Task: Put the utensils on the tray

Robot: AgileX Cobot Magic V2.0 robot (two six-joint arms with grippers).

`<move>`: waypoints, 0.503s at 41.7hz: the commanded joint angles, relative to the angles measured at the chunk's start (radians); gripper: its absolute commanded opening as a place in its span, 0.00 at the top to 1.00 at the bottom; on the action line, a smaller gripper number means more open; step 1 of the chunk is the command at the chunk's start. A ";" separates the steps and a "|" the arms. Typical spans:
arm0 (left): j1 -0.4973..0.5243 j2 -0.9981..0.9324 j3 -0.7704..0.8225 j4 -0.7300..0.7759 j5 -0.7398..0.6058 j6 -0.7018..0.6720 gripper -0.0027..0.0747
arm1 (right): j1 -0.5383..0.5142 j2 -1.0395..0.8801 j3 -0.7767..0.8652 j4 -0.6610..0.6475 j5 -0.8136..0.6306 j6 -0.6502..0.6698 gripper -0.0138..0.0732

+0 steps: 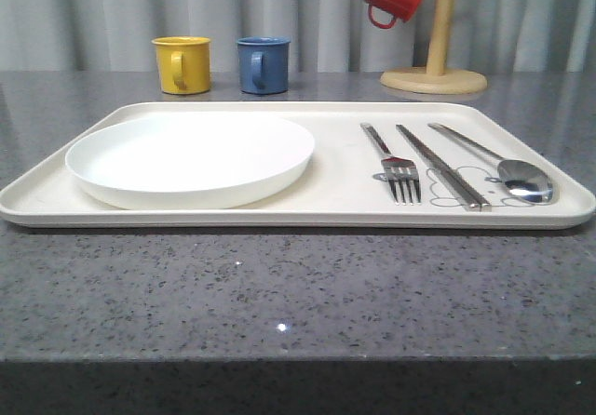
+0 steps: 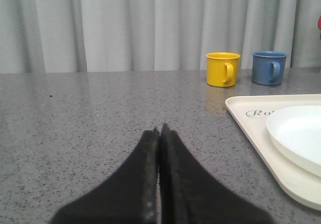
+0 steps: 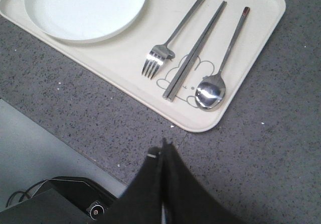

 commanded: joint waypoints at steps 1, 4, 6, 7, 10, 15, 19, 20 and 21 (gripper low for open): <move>0.002 -0.022 -0.004 -0.002 -0.088 -0.012 0.99 | -0.015 -0.034 0.001 0.003 -0.067 -0.002 0.92; 0.002 -0.022 -0.004 -0.002 -0.088 -0.012 0.99 | -0.063 -0.092 0.051 0.003 -0.107 -0.002 0.92; 0.002 -0.022 -0.004 -0.002 -0.088 -0.012 0.99 | -0.107 -0.141 0.100 0.003 -0.159 -0.002 0.92; 0.002 -0.022 -0.004 -0.002 -0.088 -0.012 0.99 | -0.133 -0.171 0.124 0.003 -0.185 -0.002 0.92; 0.002 -0.022 -0.004 -0.002 -0.088 -0.012 0.99 | -0.204 -0.257 0.220 0.001 -0.284 -0.002 0.92; 0.002 -0.022 -0.004 -0.002 -0.088 -0.012 0.99 | -0.302 -0.395 0.393 -0.001 -0.439 -0.002 0.92; 0.002 -0.022 -0.004 -0.002 -0.088 -0.012 0.99 | -0.366 -0.509 0.525 -0.001 -0.550 -0.002 0.92; 0.002 -0.022 -0.004 -0.002 -0.088 -0.012 0.99 | -0.378 -0.530 0.563 -0.001 -0.581 -0.002 0.92; 0.002 -0.022 -0.004 -0.002 -0.088 -0.012 0.99 | -0.391 -0.556 0.591 -0.001 -0.606 -0.002 0.92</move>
